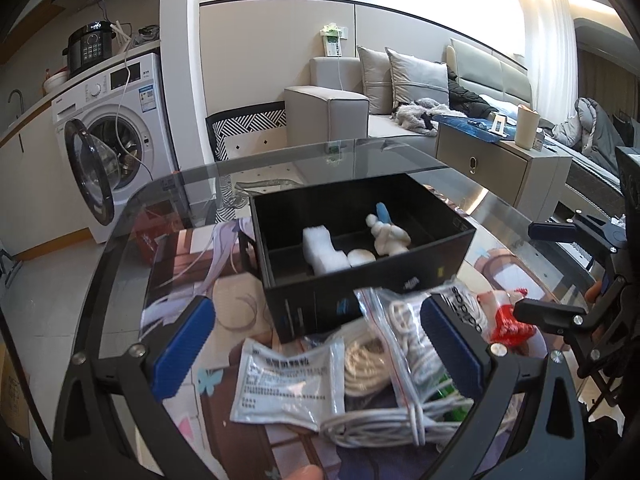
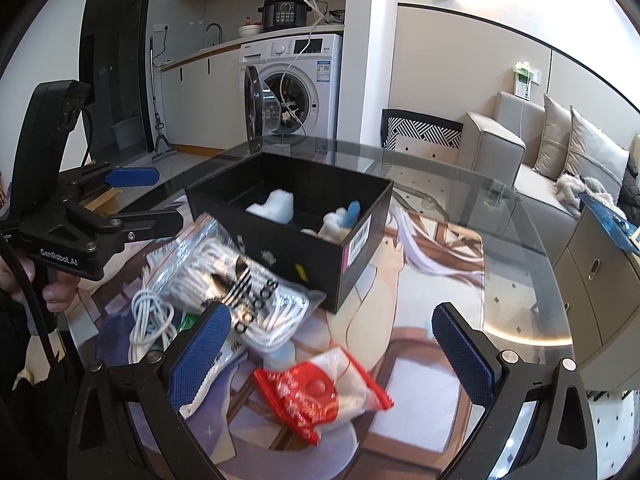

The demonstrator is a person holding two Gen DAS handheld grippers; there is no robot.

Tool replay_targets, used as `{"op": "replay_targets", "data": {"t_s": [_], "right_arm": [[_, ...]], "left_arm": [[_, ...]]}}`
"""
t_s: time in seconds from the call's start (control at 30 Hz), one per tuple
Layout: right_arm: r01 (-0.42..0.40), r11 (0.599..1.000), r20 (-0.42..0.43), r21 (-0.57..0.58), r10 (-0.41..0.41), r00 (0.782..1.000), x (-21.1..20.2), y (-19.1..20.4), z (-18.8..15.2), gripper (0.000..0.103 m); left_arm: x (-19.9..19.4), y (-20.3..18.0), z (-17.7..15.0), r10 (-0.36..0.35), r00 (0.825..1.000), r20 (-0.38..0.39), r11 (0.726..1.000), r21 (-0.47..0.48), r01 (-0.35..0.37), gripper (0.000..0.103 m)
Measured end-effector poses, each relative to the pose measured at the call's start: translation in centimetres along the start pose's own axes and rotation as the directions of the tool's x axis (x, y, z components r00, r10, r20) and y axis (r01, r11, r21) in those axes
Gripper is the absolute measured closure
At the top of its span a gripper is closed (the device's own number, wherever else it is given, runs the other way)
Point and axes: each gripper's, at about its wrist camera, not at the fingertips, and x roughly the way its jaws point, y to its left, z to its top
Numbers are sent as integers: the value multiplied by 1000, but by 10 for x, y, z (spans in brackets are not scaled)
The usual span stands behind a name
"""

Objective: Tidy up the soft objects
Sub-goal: 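Withdraw both open grippers from the black box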

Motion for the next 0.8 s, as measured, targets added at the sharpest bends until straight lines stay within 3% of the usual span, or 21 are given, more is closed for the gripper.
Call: {"op": "replay_targets", "data": {"t_s": [0.43, 0.8], "right_arm": [[-27, 1000, -112, -10, 26, 993, 10, -2, -27, 1], [-44, 999, -124, 4, 44, 991, 11, -4, -29, 1]], "left_arm": [[-18, -7, -22, -75, 996, -50, 997, 6, 76, 0], [-21, -14, -37, -129, 986, -103, 991, 21, 132, 0]]}}
